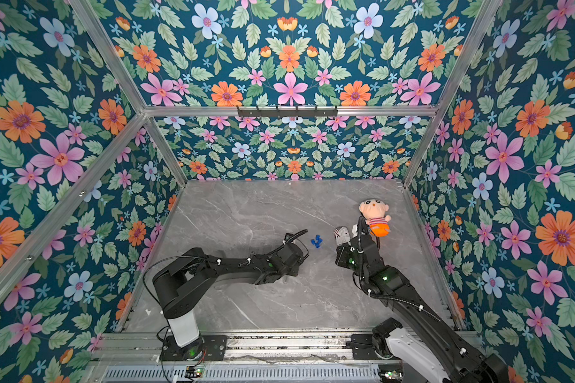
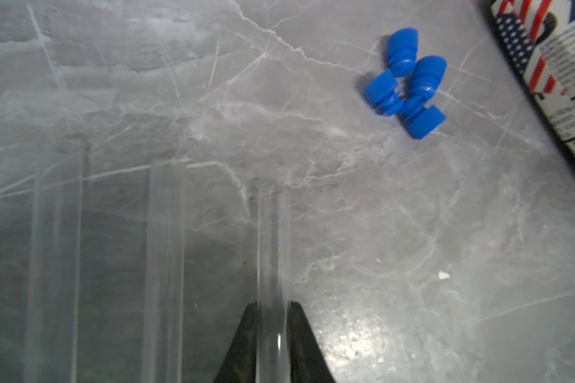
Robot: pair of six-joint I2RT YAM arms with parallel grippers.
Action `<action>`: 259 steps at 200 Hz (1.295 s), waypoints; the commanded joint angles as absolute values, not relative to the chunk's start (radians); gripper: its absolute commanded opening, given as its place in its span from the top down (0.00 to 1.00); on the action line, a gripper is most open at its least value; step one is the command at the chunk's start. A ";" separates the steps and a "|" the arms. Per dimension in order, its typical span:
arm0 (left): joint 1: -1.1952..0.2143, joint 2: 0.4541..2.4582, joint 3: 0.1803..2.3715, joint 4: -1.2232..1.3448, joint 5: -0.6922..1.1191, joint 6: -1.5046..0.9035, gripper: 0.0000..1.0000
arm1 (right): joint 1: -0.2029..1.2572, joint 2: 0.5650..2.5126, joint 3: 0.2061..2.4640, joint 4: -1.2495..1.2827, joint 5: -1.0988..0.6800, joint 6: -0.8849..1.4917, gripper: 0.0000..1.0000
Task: Remove stoppers from test tubes
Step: Place the test tube at the center of the board, then place the stopper at the center of the board.
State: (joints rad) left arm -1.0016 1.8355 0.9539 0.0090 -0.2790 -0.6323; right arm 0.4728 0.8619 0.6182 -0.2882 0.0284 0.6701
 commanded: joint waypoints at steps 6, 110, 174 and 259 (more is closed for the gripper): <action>-1.000 1.844 0.957 -0.025 -0.295 -0.653 0.79 | 0.472 0.867 0.614 -0.280 0.028 0.667 1.00; -1.000 1.791 0.971 -0.019 -0.305 -0.603 0.62 | 0.472 0.887 0.624 -0.273 0.025 0.669 1.00; -1.002 1.705 0.980 0.003 -0.313 -0.517 0.59 | 0.472 0.939 0.664 -0.267 0.024 0.660 1.00; -1.003 1.398 0.833 0.075 -0.371 -0.440 0.56 | 0.468 1.226 0.876 -0.319 0.087 0.610 1.00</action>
State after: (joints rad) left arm -1.0035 1.4590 0.8650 0.0452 -0.3218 -0.4686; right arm 0.4698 1.1507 0.8268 -0.2966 0.0566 0.6281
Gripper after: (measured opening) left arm 0.434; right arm 0.152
